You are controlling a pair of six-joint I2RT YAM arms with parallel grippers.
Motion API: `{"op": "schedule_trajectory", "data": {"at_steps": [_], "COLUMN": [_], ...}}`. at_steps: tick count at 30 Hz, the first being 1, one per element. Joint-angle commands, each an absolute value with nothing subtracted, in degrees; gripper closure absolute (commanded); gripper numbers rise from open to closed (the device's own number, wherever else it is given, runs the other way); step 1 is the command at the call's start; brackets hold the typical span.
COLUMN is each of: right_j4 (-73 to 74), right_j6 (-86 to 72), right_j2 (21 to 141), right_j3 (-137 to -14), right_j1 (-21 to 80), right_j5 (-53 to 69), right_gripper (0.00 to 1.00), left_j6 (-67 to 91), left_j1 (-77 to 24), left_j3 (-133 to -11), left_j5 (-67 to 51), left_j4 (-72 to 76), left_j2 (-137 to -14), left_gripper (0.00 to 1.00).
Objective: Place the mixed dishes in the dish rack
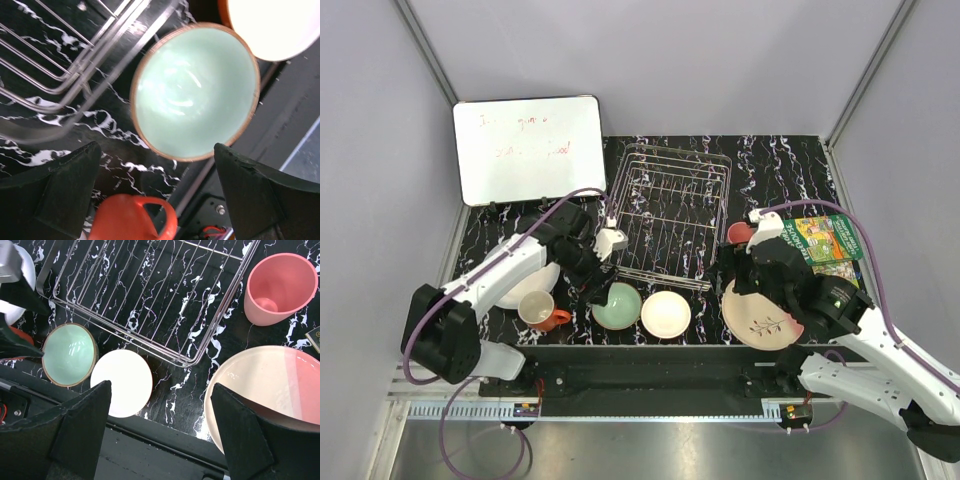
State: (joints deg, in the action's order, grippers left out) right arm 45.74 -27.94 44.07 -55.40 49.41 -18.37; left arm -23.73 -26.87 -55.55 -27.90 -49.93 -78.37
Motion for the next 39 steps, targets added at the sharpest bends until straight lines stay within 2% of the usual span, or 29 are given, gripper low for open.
{"op": "schedule_trajectory", "data": {"at_steps": [1, 5, 12, 14, 16, 17, 19, 20, 24, 26, 27, 33, 35, 39], "right_j4": [45.18, 45.17, 44.91, 44.65, 44.3, 44.12, 43.95, 43.95, 43.68, 43.51, 43.51, 43.16, 42.8, 42.1], "right_j6": [-28.04, -27.95, -28.3, -28.39, -28.3, -28.21, -28.04, -28.04, -27.51, -27.33, -27.16, -26.98, -26.98, -26.72], "right_j2": [43.68, 43.86, 43.24, 43.33, 43.42, 43.42, 43.42, 43.5, 43.42, 43.59, 43.68, 43.95, 43.95, 44.03], "right_j3": [-58.71, -59.32, -58.97, -58.71, -58.36, -58.27, -57.92, -57.83, -57.48, -57.48, -57.48, -56.69, -56.34, -55.2], "right_j1": [49.83, 49.75, 49.66, 49.75, 49.75, 49.75, 49.75, 49.83, 49.66, 49.83, 49.83, 49.83, 49.83, 49.83], "right_j5": [-20.04, -20.13, -20.04, -19.86, -19.51, -19.34, -19.25, -19.25, -18.81, -18.63, -18.55, -18.02, -17.84, -17.32], "right_gripper": [0.13, 0.16, 0.21, 0.23, 0.25, 0.26, 0.27, 0.27, 0.3, 0.31, 0.32, 0.33, 0.34, 0.36], "left_j6": [-22.94, -24.08, -26.54, -26.72, -26.72, -26.98, -27.16, -27.68, -28.39, -28.65, -28.65, -29.36, -29.44, -29.44], "left_j1": [-27.6, -27.86, -29.0, -29.35, -29.36, -29.36, -29.36, -29.44, -29.36, -29.36, -29.36, -29.36, -29.36, -29.36], "left_j3": [-54.94, -54.23, -52.47, -52.21, -51.77, -51.51, -50.89, -50.54, -49.05, -48.87, -48.87, -48.95, -50.0, -53.52], "left_j5": [-24.44, -24.35, -23.64, -23.29, -23.2, -23.2, -23.03, -22.85, -21.01, -20.3, -20.22, -18.64, -18.02, -17.58], "left_j4": [-43.69, -42.36, -40.96, -41.04, -41.13, -41.48, -41.75, -42.01, -42.36, -42.8, -43.06, -44.47, -45.17, -47.37], "left_j2": [-80.42, -84.28, -84.2, -83.59, -82.62, -82.36, -81.22, -80.86, -78.76, -78.23, -77.96, -75.24, -74.45, -72.87], "left_gripper": [0.01, 0.01, 0.01, 0.04, 0.1, 0.2, 0.3, 0.39, 0.42, 0.48, 0.56, 0.93, 1.0, 1.0]}}
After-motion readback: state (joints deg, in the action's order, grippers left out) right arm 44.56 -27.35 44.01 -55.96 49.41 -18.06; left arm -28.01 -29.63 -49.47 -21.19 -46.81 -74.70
